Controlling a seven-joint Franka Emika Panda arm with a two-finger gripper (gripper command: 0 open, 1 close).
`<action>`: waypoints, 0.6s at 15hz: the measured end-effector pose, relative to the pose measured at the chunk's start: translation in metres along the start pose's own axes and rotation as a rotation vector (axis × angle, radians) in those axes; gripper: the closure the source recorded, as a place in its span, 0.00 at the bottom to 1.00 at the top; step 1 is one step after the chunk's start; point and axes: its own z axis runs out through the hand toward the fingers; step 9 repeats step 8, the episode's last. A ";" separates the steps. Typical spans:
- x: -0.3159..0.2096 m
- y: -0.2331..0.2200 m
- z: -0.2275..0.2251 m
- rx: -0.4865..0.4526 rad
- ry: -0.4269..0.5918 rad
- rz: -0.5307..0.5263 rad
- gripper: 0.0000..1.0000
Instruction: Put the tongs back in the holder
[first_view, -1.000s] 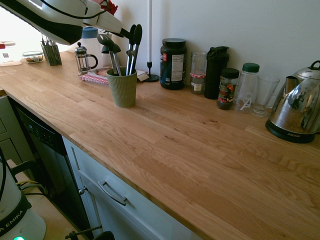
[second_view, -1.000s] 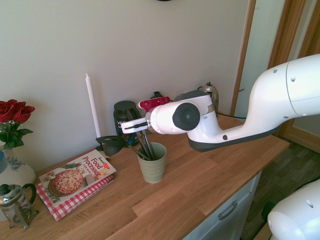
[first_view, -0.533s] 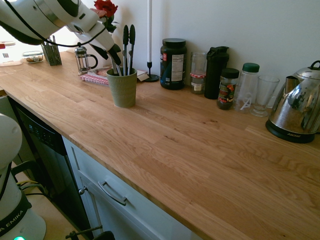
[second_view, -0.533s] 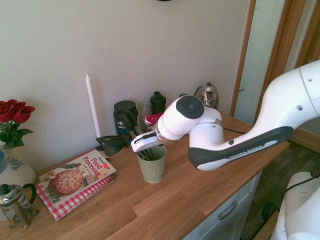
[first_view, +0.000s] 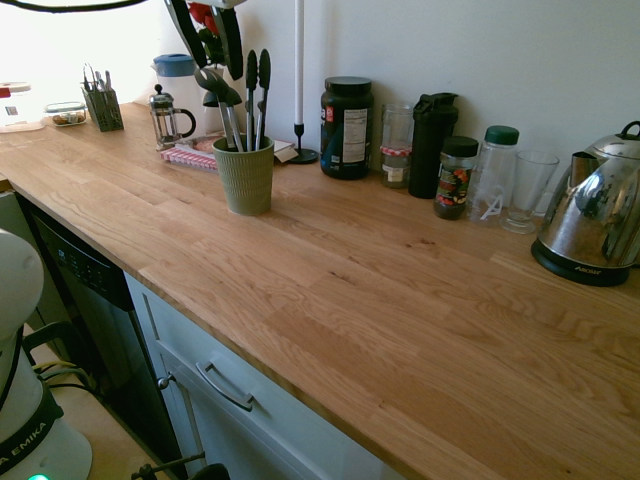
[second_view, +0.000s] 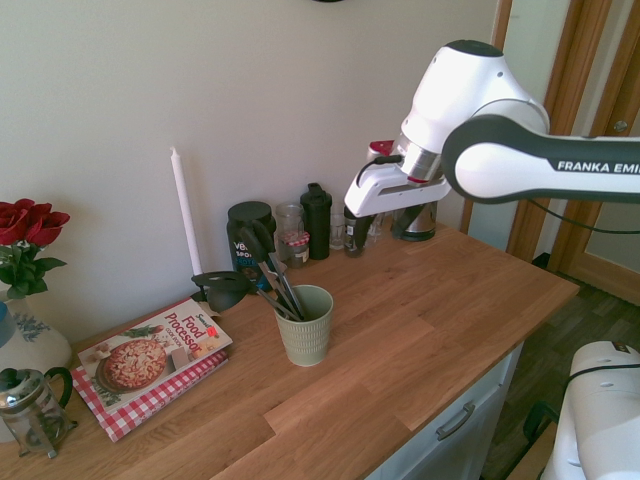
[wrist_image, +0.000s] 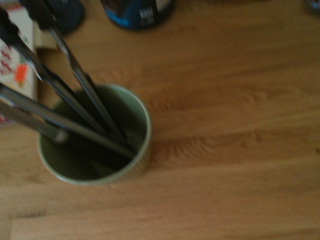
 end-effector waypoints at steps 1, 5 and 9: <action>0.003 0.004 0.010 -0.033 -0.018 -0.001 0.00; -0.011 0.009 0.050 -0.121 -0.054 -0.027 0.00; -0.014 0.020 0.072 -0.152 -0.066 -0.022 0.00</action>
